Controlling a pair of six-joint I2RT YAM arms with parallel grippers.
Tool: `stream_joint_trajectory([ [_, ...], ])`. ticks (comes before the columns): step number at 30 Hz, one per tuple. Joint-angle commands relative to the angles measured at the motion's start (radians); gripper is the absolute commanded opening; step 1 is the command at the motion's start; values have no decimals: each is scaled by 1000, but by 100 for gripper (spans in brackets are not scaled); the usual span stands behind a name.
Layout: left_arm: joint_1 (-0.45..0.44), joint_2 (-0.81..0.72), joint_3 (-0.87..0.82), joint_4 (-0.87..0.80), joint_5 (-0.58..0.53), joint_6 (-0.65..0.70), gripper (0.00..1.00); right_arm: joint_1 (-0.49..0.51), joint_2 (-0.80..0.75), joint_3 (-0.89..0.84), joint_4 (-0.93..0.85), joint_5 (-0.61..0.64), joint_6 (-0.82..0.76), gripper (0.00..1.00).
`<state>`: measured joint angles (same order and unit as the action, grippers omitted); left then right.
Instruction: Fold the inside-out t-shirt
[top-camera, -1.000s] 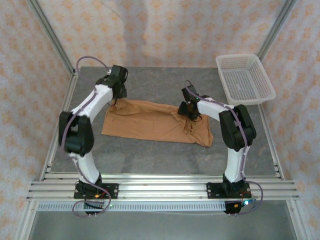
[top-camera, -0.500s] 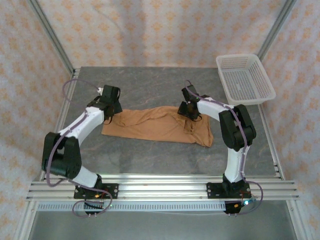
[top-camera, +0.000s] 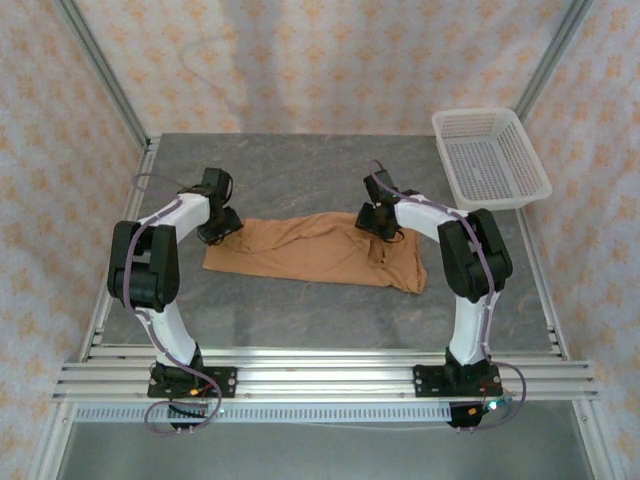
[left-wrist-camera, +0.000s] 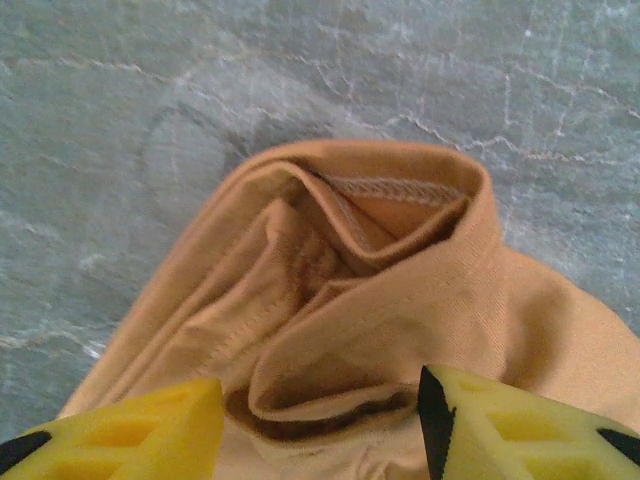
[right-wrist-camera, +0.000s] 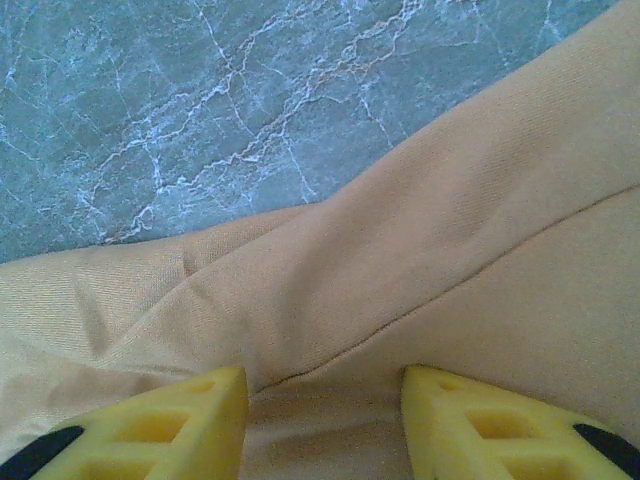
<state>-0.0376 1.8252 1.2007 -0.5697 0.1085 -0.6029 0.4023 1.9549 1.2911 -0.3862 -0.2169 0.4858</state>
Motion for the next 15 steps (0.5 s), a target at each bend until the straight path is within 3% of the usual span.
stream_joint_trajectory([
  [1,-5,22,17,-25,34,-31,54,-5,9,-17,-36,-12,0,45],
  [15,-5,34,72,-98,31,-21,54,-5,18,-17,-26,-35,7,45],
])
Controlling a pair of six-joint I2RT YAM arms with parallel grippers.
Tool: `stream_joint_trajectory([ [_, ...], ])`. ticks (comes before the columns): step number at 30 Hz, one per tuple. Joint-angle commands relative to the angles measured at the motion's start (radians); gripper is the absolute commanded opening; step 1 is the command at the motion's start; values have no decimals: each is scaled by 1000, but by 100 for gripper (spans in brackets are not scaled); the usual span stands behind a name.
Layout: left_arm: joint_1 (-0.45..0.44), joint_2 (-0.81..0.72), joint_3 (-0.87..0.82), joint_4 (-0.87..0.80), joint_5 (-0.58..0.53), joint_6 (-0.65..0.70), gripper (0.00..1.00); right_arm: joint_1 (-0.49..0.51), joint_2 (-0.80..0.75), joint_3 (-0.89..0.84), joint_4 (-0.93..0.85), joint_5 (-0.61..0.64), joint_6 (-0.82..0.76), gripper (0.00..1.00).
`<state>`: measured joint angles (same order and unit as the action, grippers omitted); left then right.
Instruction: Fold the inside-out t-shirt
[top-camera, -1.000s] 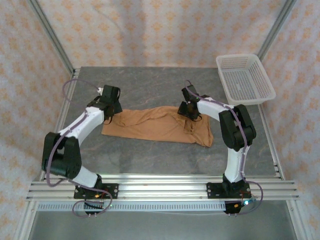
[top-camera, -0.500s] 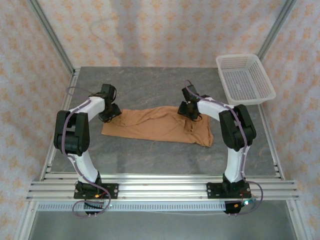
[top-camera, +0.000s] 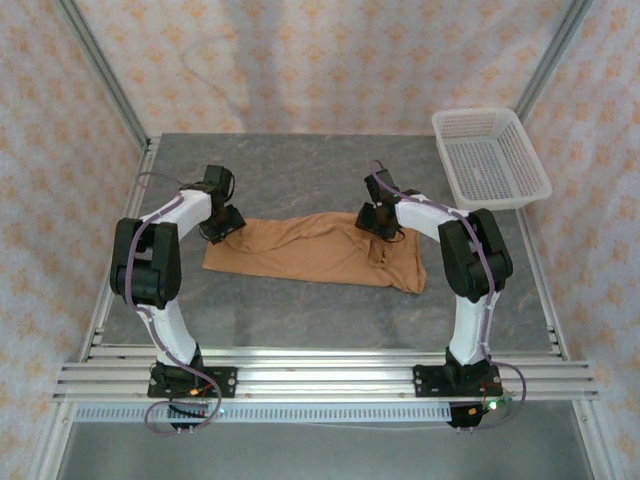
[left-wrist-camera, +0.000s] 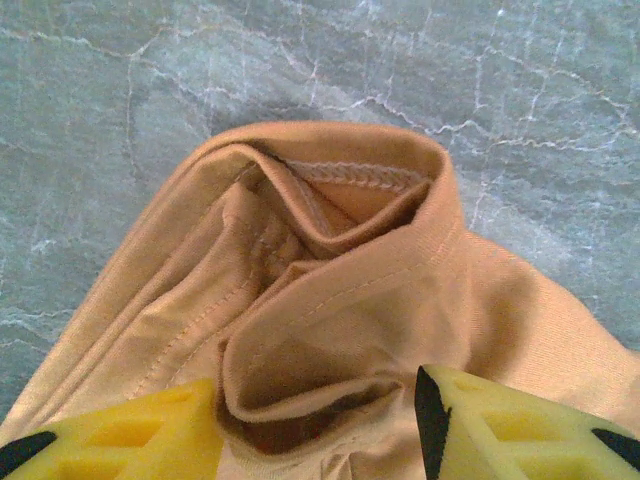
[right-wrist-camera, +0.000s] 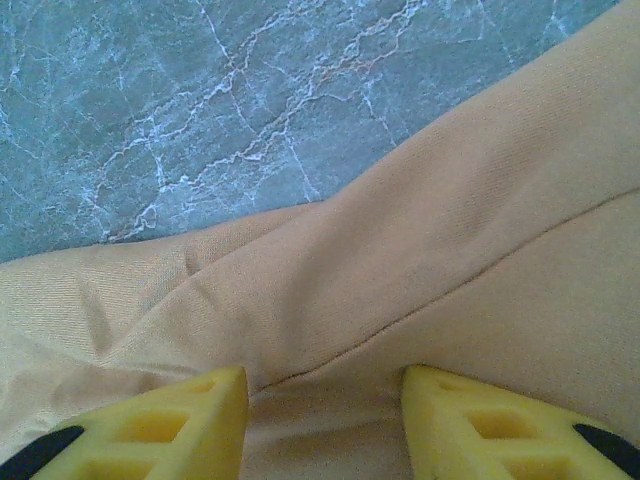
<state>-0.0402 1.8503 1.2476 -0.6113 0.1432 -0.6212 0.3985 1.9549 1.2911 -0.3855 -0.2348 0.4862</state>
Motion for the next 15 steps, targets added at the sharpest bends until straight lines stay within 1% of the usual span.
stream_joint_trajectory([
  [1,-3,4,28,-63,-7,-3,54,0,16,-16,-27,-17,6,45],
  [5,-4,-36,58,-122,-46,13,56,-1,16,-11,-33,-15,1,45],
  [8,-21,-82,89,-185,-124,37,55,0,16,-10,-36,-14,-1,45],
  [10,-47,-97,111,-217,-172,50,53,-1,16,-11,-36,-16,-4,45],
  [12,-86,-84,133,-226,-198,60,51,-1,20,-10,-36,-14,-4,45],
  [15,-125,-9,177,-238,-198,61,46,-1,25,-5,-40,-16,-5,44],
])
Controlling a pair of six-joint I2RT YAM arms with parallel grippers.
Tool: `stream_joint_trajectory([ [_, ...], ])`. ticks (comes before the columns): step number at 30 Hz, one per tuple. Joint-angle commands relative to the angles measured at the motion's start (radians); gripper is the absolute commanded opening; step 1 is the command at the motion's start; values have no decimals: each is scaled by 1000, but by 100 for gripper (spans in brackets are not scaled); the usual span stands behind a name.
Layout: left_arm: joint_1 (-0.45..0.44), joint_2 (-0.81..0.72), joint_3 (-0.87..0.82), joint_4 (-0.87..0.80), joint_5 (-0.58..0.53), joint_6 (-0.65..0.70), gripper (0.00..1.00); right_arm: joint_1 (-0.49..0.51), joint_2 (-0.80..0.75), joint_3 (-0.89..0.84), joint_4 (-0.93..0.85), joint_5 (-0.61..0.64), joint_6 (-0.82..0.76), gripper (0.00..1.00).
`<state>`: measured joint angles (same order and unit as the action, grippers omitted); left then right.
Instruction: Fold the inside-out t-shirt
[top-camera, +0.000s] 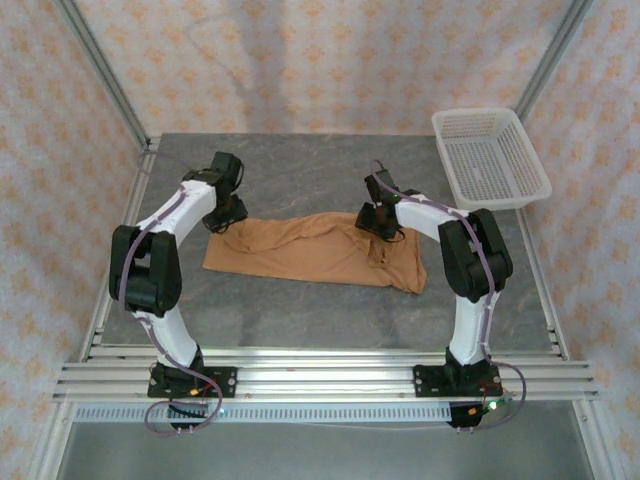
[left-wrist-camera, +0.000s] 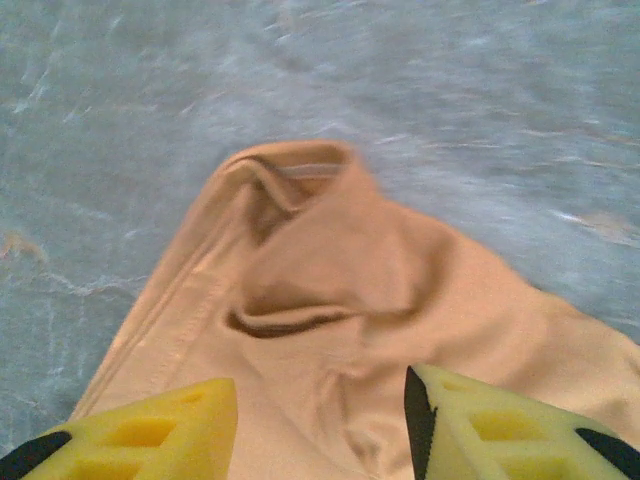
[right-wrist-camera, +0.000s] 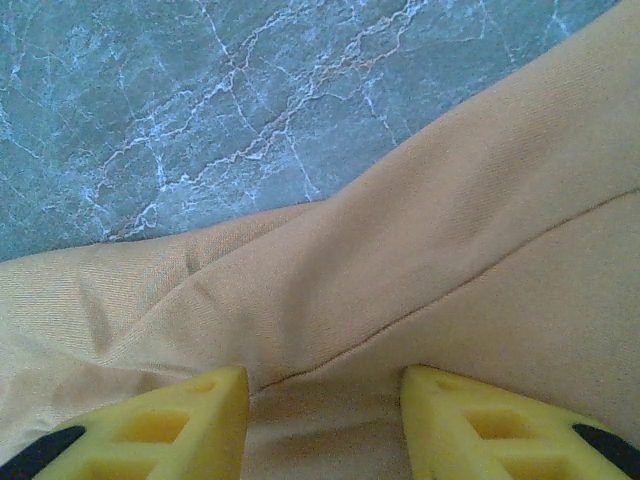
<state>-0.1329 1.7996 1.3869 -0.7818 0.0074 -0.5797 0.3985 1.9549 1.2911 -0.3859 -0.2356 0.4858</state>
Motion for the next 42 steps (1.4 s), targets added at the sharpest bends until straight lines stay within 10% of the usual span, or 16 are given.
stream_joint_trajectory([
  [1,-38,71,48,-68,-57,17,44,0,25,-3,-41,-16,-3,44],
  [21,-39,213,76,-93,-162,35,42,0,24,14,-68,2,-21,43],
  [36,-17,199,72,-102,-168,40,0,0,27,23,-76,6,-25,43],
  [42,-19,160,116,-104,-147,40,0,-1,20,31,-83,15,-27,43],
])
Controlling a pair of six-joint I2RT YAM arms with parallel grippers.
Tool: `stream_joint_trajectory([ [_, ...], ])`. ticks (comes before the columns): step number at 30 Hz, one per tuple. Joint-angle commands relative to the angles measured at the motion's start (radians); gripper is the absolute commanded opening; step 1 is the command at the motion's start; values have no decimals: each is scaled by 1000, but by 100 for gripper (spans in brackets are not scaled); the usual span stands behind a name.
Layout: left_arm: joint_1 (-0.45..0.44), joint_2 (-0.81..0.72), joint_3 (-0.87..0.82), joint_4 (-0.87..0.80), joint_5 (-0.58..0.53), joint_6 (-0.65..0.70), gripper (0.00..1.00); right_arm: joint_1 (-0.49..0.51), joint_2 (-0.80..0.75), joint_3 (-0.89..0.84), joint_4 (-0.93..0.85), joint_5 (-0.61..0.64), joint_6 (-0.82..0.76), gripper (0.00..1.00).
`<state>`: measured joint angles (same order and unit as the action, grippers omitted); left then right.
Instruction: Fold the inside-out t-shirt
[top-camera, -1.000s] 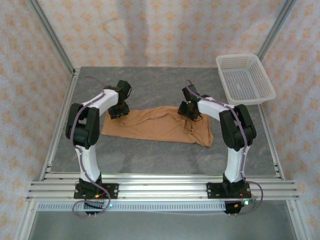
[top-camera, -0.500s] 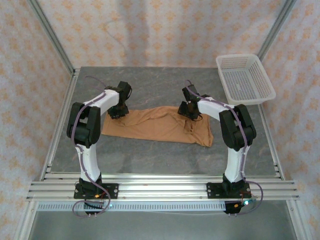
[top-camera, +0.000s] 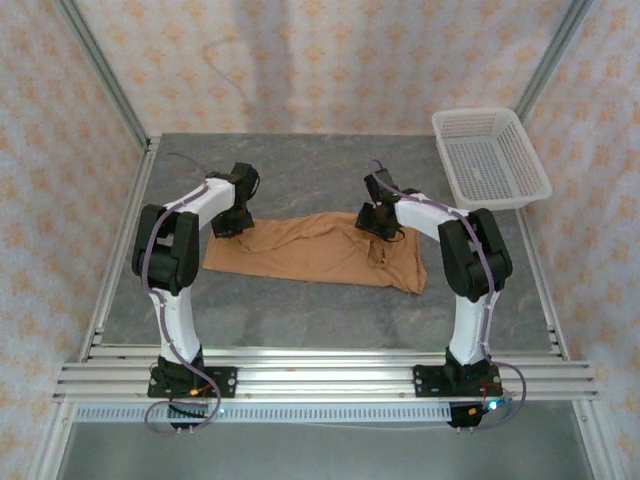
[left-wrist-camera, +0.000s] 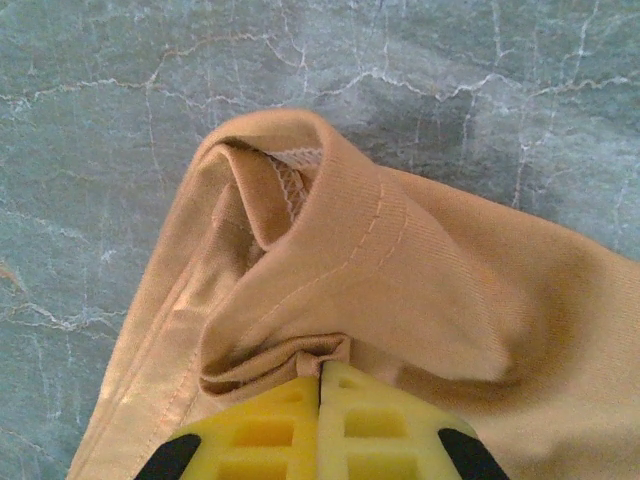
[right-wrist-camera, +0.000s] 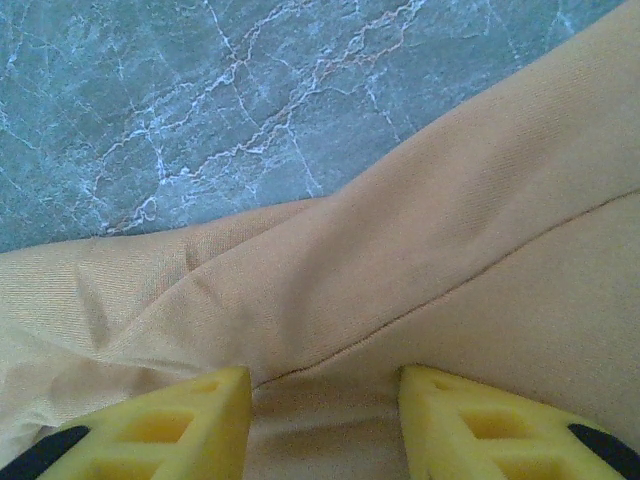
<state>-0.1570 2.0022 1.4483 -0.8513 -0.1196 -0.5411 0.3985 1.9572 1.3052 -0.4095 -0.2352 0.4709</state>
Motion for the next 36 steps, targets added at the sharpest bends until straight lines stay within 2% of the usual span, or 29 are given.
stream_joint_trajectory([
  [1,4,-53,78,-32,-16,1,0,-1,13,22,-65,23,-14,43],
  [10,-4,-34,389,19,28,75,0,-3,-25,127,-121,55,-27,43],
  [15,-5,8,465,96,63,121,0,-2,-18,189,-148,54,-30,44],
  [18,-6,-34,372,226,56,172,0,-2,-16,185,-150,51,-30,44],
  [26,-4,-340,-154,522,-38,224,0,-3,-32,127,-132,42,-28,44],
  [30,-1,-426,-315,548,-99,201,0,-3,-59,96,-134,39,-29,44],
  [36,12,-418,-371,503,-143,188,0,-2,-129,28,-151,45,-32,44],
])
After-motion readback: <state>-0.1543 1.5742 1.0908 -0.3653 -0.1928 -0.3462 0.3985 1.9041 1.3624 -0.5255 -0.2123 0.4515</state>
